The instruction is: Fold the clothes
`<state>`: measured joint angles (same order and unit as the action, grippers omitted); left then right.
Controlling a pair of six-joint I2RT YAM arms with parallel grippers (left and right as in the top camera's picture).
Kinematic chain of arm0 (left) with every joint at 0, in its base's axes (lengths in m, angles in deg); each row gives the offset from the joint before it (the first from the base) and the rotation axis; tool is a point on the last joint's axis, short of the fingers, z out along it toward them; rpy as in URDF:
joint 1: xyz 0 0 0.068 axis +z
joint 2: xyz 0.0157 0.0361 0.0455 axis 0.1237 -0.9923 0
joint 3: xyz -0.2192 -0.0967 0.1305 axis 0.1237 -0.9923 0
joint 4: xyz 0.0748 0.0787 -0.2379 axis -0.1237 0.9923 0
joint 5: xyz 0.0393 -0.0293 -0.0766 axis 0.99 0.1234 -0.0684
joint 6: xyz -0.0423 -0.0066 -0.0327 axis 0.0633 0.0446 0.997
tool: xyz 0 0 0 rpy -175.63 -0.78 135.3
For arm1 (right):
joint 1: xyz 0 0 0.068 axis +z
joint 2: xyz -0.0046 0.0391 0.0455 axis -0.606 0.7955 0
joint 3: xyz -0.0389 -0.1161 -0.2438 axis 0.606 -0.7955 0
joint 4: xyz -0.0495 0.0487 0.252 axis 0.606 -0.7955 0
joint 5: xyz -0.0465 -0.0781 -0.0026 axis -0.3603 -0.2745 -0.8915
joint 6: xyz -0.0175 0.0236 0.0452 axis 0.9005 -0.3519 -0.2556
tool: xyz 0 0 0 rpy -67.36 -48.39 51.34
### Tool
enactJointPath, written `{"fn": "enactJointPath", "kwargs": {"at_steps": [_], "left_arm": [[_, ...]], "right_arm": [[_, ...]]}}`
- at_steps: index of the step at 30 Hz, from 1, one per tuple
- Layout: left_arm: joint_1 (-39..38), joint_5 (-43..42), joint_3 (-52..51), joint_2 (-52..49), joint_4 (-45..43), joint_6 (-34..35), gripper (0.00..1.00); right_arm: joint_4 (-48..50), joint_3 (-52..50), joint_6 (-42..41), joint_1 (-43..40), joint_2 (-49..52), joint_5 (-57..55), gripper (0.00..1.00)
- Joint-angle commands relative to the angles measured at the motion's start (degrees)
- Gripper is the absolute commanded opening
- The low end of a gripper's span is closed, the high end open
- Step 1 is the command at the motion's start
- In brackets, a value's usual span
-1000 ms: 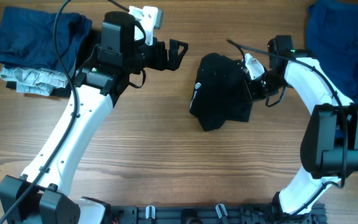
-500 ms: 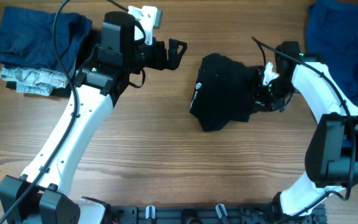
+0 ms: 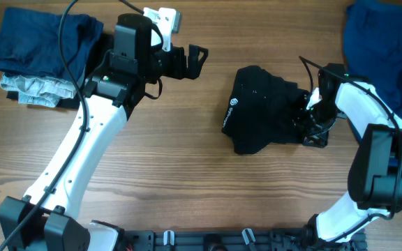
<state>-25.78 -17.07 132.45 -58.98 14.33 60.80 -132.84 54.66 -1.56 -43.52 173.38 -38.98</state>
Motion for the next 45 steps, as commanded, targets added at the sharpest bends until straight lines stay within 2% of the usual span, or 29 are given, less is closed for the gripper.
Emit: {"fn": "enactJointPath", "kwargs": {"at_steps": [1, 5, 7, 12, 14, 17, 19, 26, 35, 40, 45], "left_arm": [[0.2, 0.8, -0.1, -0.5, 0.1, -2.6, 1.0], [0.2, 0.8, -0.1, -0.5, 0.2, -2.6, 1.0], [0.2, 0.8, -0.1, -0.5, 0.2, -2.6, 1.0], [0.2, 0.8, -0.1, -0.5, 0.2, -2.6, 1.0], [0.2, 0.8, -0.1, -0.5, 0.2, -2.8, 1.0], [0.2, 0.8, -0.1, -0.5, 0.4, -2.8, 1.0], [0.2, 0.8, -0.1, -0.5, 0.4, -2.8, 1.0], [0.2, 0.8, -0.1, -0.5, 1.1, -2.8, 1.0], [0.2, 2.7, -0.1, -0.5, 1.3, -2.8, 1.0], [0.2, 6.1, -0.1, -0.5, 1.2, -2.8, 1.0], [0.2, 6.2, -0.1, -0.5, 1.4, -2.8, 1.0]], "right_arm": [[-1.2, 2.2, 2.2, -0.1, -4.3, 2.9, 0.98], [-0.5, 4.7, 3.5, -0.8, -12.8, 1.7, 0.98], [1.9, 4.6, 3.3, -1.6, -17.3, -3.7, 0.99], [9.5, 0.5, 5.1, -1.7, -13.6, -6.8, 1.0], [12.4, -0.3, 10.2, -1.7, -11.2, -4.3, 1.0], [17.0, -1.9, 22.6, -1.7, -8.4, 2.5, 1.0], [19.8, -3.1, 24.4, -1.7, -6.6, 2.5, 1.0], [25.2, -3.6, 25.6, -1.7, 0.9, 4.2, 1.0], [28.6, -3.6, 25.5, -1.0, 10.3, 12.6, 1.0], [29.9, -3.6, 25.0, 5.0, 12.7, 13.2, 1.0], [32.7, -3.6, 20.6, 11.2, 12.7, 13.2, 1.0]]}}
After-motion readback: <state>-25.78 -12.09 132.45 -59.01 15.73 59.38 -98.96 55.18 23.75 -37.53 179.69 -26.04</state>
